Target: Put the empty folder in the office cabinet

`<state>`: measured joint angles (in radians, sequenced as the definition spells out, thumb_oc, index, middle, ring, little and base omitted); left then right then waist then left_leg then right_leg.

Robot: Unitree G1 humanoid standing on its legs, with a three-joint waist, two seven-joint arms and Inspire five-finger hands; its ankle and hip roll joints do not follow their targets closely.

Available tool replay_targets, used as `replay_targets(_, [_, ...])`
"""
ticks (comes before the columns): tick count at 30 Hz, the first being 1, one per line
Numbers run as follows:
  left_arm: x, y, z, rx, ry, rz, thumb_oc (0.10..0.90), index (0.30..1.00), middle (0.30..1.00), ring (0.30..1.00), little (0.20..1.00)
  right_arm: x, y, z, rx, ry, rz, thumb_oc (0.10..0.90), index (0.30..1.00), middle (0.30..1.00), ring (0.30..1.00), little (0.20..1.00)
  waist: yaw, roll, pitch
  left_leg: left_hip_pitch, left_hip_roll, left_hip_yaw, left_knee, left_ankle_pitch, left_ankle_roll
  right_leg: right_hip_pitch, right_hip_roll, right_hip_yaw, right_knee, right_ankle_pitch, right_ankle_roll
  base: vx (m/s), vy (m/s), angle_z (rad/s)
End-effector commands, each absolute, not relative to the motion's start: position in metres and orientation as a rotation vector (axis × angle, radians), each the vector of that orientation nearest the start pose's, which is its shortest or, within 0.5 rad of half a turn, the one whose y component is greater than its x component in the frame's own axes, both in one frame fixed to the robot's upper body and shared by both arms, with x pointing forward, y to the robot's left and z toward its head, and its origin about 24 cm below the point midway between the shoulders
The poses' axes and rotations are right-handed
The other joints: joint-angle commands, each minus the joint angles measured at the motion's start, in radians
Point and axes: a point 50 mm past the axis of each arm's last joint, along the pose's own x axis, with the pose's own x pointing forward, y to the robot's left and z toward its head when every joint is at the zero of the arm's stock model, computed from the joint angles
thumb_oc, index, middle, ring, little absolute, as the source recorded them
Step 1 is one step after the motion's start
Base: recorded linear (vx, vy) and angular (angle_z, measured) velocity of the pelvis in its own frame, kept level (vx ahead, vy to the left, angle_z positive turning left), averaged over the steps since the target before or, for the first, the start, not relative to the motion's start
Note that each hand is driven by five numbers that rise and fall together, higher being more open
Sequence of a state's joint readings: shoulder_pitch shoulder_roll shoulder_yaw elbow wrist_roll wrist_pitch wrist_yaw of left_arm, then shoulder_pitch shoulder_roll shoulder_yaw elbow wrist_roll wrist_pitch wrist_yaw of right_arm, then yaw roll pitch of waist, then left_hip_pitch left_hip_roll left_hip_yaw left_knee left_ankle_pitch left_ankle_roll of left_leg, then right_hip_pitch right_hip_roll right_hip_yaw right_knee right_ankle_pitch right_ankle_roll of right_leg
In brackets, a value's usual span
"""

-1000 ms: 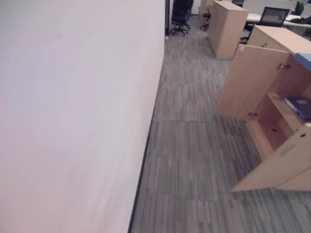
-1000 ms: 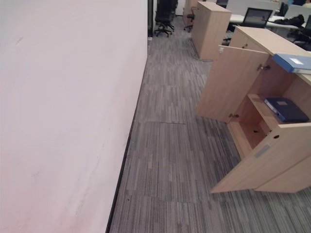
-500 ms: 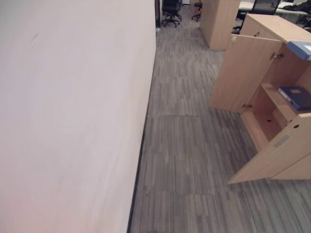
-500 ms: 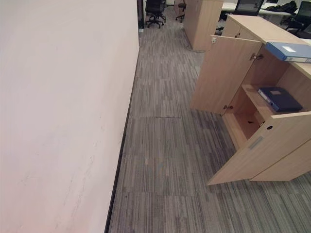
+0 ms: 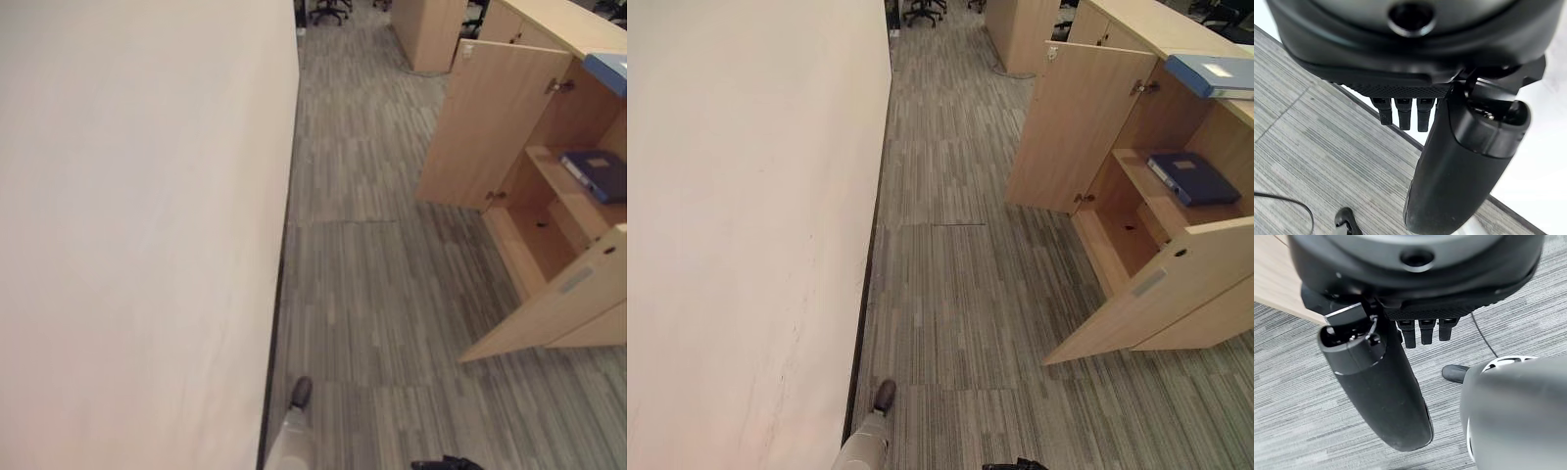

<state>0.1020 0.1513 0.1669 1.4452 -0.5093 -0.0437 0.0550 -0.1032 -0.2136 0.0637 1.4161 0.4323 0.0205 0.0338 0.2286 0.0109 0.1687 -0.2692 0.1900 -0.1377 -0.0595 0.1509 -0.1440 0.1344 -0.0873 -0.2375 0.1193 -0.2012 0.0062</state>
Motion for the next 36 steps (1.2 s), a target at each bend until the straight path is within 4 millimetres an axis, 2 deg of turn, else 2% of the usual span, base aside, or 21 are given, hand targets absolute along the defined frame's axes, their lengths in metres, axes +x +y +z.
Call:
replay_targets(1, [-0.025, 0.229, -0.173, -0.36, 1.392, 0.799, 0.8, 0.9, 0.9, 0.9, 0.9, 0.09, -0.239, -0.163, 0.119, 1.265, -0.309, 0.8, 0.9, 0.9, 0.9, 0.9, 0.038, -0.008, -0.063, 0.027, -0.002, -0.025, -0.028, 0.027, 0.002, 0.117, -0.1, -0.048, -0.062, 0.01, 0.097, 0.21, 0.267, -0.41])
replay_targets(3, [-0.03, 0.23, -0.172, -0.354, 1.404, 0.796, 0.8, 0.9, 0.9, 0.9, 0.9, 0.08, -0.235, -0.166, 0.122, 1.299, -0.298, 0.8, 0.9, 0.9, 0.9, 0.9, 0.05, -0.009, -0.098, 0.061, -0.044, -0.02, -0.028, 0.023, 0.008, 0.117, -0.153, -0.062, -0.076, 0.064, 0.138, 0.37, 0.51, -0.48])
replay_targets(4, [-0.036, 0.232, -0.172, -0.344, 1.422, 0.789, 0.8, 0.9, 0.9, 0.9, 0.9, 0.073, -0.233, -0.167, 0.137, 1.323, -0.298, 0.8, 0.9, 0.9, 0.9, 0.9, 0.063, -0.025, -0.12, 0.095, -0.09, -0.003, -0.028, 0.006, 0.025, 0.114, -0.218, -0.064, -0.08, 0.117, 0.181, 0.32, 0.454, -0.41])
replay_targets(5, [-0.036, 0.232, -0.171, -0.343, 1.422, 0.789, 0.8, 0.9, 0.9, 0.9, 0.9, 0.073, -0.233, -0.168, 0.137, 1.323, -0.297, 0.8, 0.9, 0.9, 0.9, 0.9, 0.064, -0.027, -0.12, 0.096, -0.092, -0.001, -0.028, 0.005, 0.026, 0.115, -0.221, -0.063, -0.081, 0.117, 0.182, 0.29, 0.443, -0.27])
replay_targets(7, [-0.045, 0.232, -0.17, -0.336, 1.451, 0.786, 0.8, 0.9, 0.9, 0.9, 0.9, 0.065, -0.231, -0.169, 0.145, 1.347, -0.293, 0.8, 0.9, 0.9, 0.9, 0.9, 0.08, -0.047, -0.134, 0.116, -0.168, 0.016, -0.028, -0.024, 0.067, 0.099, -0.327, -0.082, -0.047, 0.236, 0.233, 0.24, 0.521, -0.03])
replay_targets(8, [-0.047, 0.234, -0.17, -0.332, 1.456, 0.786, 0.8, 0.9, 0.9, 0.9, 0.9, 0.067, -0.232, -0.169, 0.145, 1.339, -0.294, 0.8, 0.9, 0.9, 0.9, 0.9, 0.089, -0.053, -0.127, 0.141, -0.231, 0.021, -0.028, -0.044, 0.114, 0.053, -0.423, -0.086, 0.042, 0.368, 0.234, 0.21, 0.527, -0.15])
replay_targets(9, [-0.047, 0.234, -0.17, -0.332, 1.456, 0.786, 0.8, 0.9, 0.9, 0.9, 0.9, 0.067, -0.232, -0.169, 0.145, 1.338, -0.294, 0.8, 0.9, 0.9, 0.9, 0.9, 0.091, -0.056, -0.126, 0.141, -0.236, 0.025, -0.028, -0.044, 0.116, 0.049, -0.429, -0.081, 0.045, 0.368, 0.237, 0.21, 0.543, -0.28])
replay_targets(11, [-0.051, 0.234, -0.169, -0.328, 1.478, 0.778, 0.8, 0.9, 0.9, 0.9, 0.9, 0.069, -0.232, -0.168, 0.149, 1.328, -0.292, 0.8, 0.9, 0.9, 0.9, 0.9, 0.09, -0.052, -0.116, 0.18, -0.309, 0.024, -0.028, -0.069, 0.17, 0.015, -0.541, -0.099, 0.17, 0.533, 0.215, 0.22, 0.483, -0.02])
replay_targets(13, [-0.058, 0.24, -0.167, -0.297, 1.501, 0.762, 0.8, 0.9, 0.9, 0.9, 0.9, 0.074, -0.226, -0.168, 0.161, 1.3, -0.279, 0.8, 0.9, 0.9, 0.9, 0.9, 0.071, -0.044, -0.091, 0.266, -0.359, 0.026, -0.028, -0.125, 0.207, -0.023, -0.598, -0.106, 0.35, 0.586, 0.215, 0.35, 0.545, 0.25])
replay_targets(15, [-0.058, 0.242, -0.167, -0.291, 1.502, 0.758, 0.8, 0.9, 0.9, 0.9, 0.9, 0.076, -0.224, -0.169, 0.162, 1.293, -0.269, 0.8, 0.9, 0.9, 0.9, 0.9, 0.071, -0.049, -0.081, 0.281, -0.366, 0.035, -0.028, -0.133, 0.212, -0.036, -0.593, -0.121, 0.378, 0.59, 0.219, 0.22, 0.246, 0.44])
replay_targets(16, [-0.056, 0.243, -0.167, -0.282, 1.495, 0.75, 0.8, 0.9, 0.9, 0.9, 0.9, 0.085, -0.22, -0.167, 0.158, 1.266, -0.242, 0.8, 0.9, 0.9, 0.9, 0.9, 0.061, -0.035, -0.054, 0.308, -0.355, 0.032, -0.028, -0.127, 0.226, -0.129, -0.499, -0.151, 0.435, 0.452, 0.189, 0.13, 0.09, 0.45])
replay_targets(17, [-0.056, 0.243, -0.167, -0.284, 1.495, 0.75, 0.8, 0.9, 0.9, 0.9, 0.9, 0.086, -0.22, -0.167, 0.157, 1.266, -0.242, 0.8, 0.9, 0.9, 0.9, 0.9, 0.063, -0.033, -0.054, 0.307, -0.349, 0.035, -0.028, -0.13, 0.221, -0.136, -0.496, -0.149, 0.444, 0.441, 0.182, 0.18, 0.101, 0.23])
replay_targets(20, [-0.055, 0.24, -0.168, -0.27, 1.498, 0.718, 0.8, 0.9, 0.9, 0.9, 0.9, 0.106, -0.219, -0.163, 0.154, 1.214, -0.224, 0.8, 0.9, 0.9, 0.9, 0.9, 0.018, 0.0, 0.007, 0.381, -0.355, -0.015, -0.028, -0.121, 0.223, -0.329, -0.248, -0.147, 0.365, 0.347, 0.161, 0.15, -0.012, -0.05])
replay_targets(21, [-0.049, 0.237, -0.169, -0.267, 1.486, 0.68, 0.8, 0.9, 0.9, 0.9, 0.9, 0.118, -0.217, -0.16, 0.171, 1.18, -0.236, 0.8, 0.9, 0.9, 0.9, 0.9, -0.003, -0.01, 0.048, 0.428, -0.37, -0.058, -0.028, -0.142, 0.223, -0.392, -0.108, -0.154, 0.174, 0.418, 0.173, 0.19, -0.114, 0.18])
replay_targets(22, [-0.049, 0.237, -0.169, -0.267, 1.486, 0.68, 0.8, 0.9, 0.9, 0.9, 0.9, 0.118, -0.217, -0.16, 0.171, 1.18, -0.236, 0.8, 0.9, 0.9, 0.9, 0.9, -0.003, -0.008, 0.047, 0.428, -0.366, -0.058, -0.028, -0.144, 0.222, -0.388, -0.103, -0.156, 0.165, 0.422, 0.172, 0.17, -0.122, 0.4])
replay_targets(24, [-0.046, 0.239, -0.169, -0.273, 1.474, 0.683, 0.8, 0.9, 0.9, 0.9, 0.9, 0.12, -0.218, -0.159, 0.195, 1.164, -0.265, 0.8, 0.9, 0.9, 0.9, 0.9, -0.022, -0.041, 0.052, 0.435, -0.393, -0.106, -0.028, -0.154, 0.221, -0.411, -0.058, -0.139, 0.01, 0.496, 0.178, 0.21, -0.078, 1.2])
replay_targets(26, [-0.045, 0.24, -0.169, -0.273, 1.475, 0.682, 0.8, 0.9, 0.9, 0.9, 0.9, 0.119, -0.218, -0.16, 0.198, 1.167, -0.269, 0.8, 0.9, 0.9, 0.9, 0.9, -0.022, -0.045, 0.049, 0.441, -0.391, -0.114, -0.028, -0.164, 0.216, -0.383, -0.06, -0.153, -0.026, 0.486, 0.172, 0.25, -0.105, 1.23])
replay_targets(29, [-0.05, 0.235, -0.169, -0.278, 1.491, 0.681, 0.8, 0.9, 0.9, 0.9, 0.9, 0.11, -0.219, -0.162, 0.19, 1.193, -0.276, 0.8, 0.9, 0.9, 0.9, 0.9, -0.009, -0.047, -0.004, 0.452, -0.365, -0.121, -0.028, -0.221, 0.197, -0.293, -0.052, -0.197, -0.105, 0.394, 0.118, 0.34, -0.123, -0.04])
replay_targets(32, [-0.049, 0.232, -0.17, -0.288, 1.494, 0.688, 0.8, 0.9, 0.9, 0.9, 0.9, 0.104, -0.225, -0.162, 0.175, 1.21, -0.29, 0.8, 0.9, 0.9, 0.9, 0.9, -0.02, -0.022, -0.035, 0.494, -0.305, -0.148, -0.028, -0.27, 0.178, -0.281, -0.034, -0.192, -0.051, 0.309, 0.099, 0.48, -0.167, -0.24])
replay_targets(34, [-0.035, 0.236, -0.171, -0.265, 1.463, 0.67, 0.8, 0.9, 0.9, 0.9, 0.9, 0.098, -0.238, -0.161, 0.163, 1.218, -0.334, 0.8, 0.9, 0.9, 0.9, 0.9, -0.037, -0.004, -0.044, 0.504, -0.265, -0.159, 0.0, -0.296, 0.164, -0.271, -0.038, -0.209, 0.005, 0.238, 0.072, 0.38, -0.177, 0.31])
replay_targets(36, [-0.029, 0.237, -0.171, -0.255, 1.45, 0.657, 0.8, 0.9, 0.9, 0.9, 0.9, 0.095, -0.243, -0.16, 0.159, 1.22, -0.354, 0.8, 0.9, 0.9, 0.9, 0.9, -0.045, -0.001, -0.043, 0.501, -0.259, -0.162, 0.023, -0.309, 0.159, -0.266, -0.039, -0.213, 0.022, 0.22, 0.066, 0.31, -0.156, 0.24])
